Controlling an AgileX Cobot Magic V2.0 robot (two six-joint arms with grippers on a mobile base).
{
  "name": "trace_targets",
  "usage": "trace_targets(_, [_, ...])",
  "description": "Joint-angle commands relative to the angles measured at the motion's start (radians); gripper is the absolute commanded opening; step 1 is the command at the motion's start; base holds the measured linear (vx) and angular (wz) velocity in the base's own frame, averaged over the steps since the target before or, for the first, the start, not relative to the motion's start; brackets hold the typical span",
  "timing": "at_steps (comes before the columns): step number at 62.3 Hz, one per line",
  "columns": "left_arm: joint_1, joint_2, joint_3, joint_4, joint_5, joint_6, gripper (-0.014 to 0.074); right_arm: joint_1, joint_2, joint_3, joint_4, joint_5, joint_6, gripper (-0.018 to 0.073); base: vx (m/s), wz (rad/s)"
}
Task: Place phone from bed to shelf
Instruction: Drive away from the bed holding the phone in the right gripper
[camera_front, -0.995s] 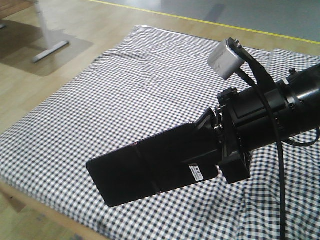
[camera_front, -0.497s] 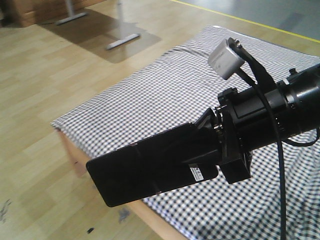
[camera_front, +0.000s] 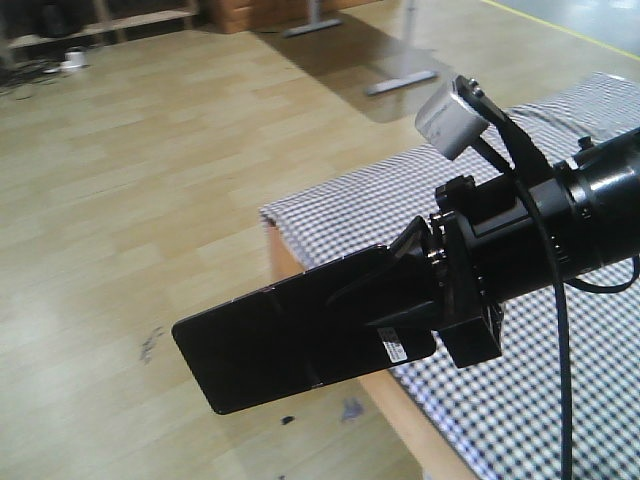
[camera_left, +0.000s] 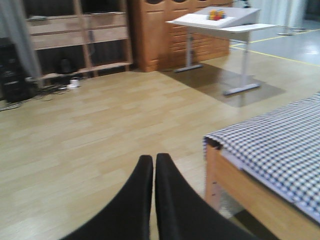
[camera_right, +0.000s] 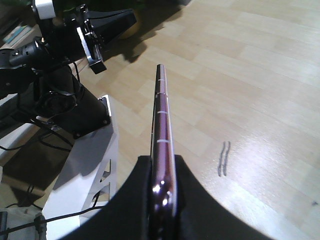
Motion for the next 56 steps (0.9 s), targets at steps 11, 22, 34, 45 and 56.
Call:
trace_targets(11, [0.001, -0.007, 0.006, -0.009, -0.074, 0.000, 0.0001, -0.002, -0.037, -0.028, 0.079, 0.055, -0.002, -0.0002, -0.06, 0.70])
trace_targets(22, [0.001, -0.007, 0.006, -0.009, -0.074, 0.000, 0.0001, -0.002, -0.037, -0.028, 0.079, 0.055, -0.002, -0.0002, -0.04, 0.67])
trace_targets(34, [0.001, -0.007, 0.006, -0.009, -0.074, 0.000, 0.0001, -0.002, -0.037, -0.028, 0.079, 0.055, -0.002, -0.0002, -0.02, 0.54])
trace_targets(45, [0.001, -0.007, 0.006, -0.009, -0.074, 0.000, 0.0001, -0.002, -0.037, -0.028, 0.079, 0.055, -0.002, -0.0002, 0.00, 0.36])
trace_targets(56, [0.001, -0.007, 0.006, -0.009, -0.074, 0.000, 0.0001, -0.002, -0.037, -0.028, 0.079, 0.055, -0.002, -0.0002, 0.03, 0.22])
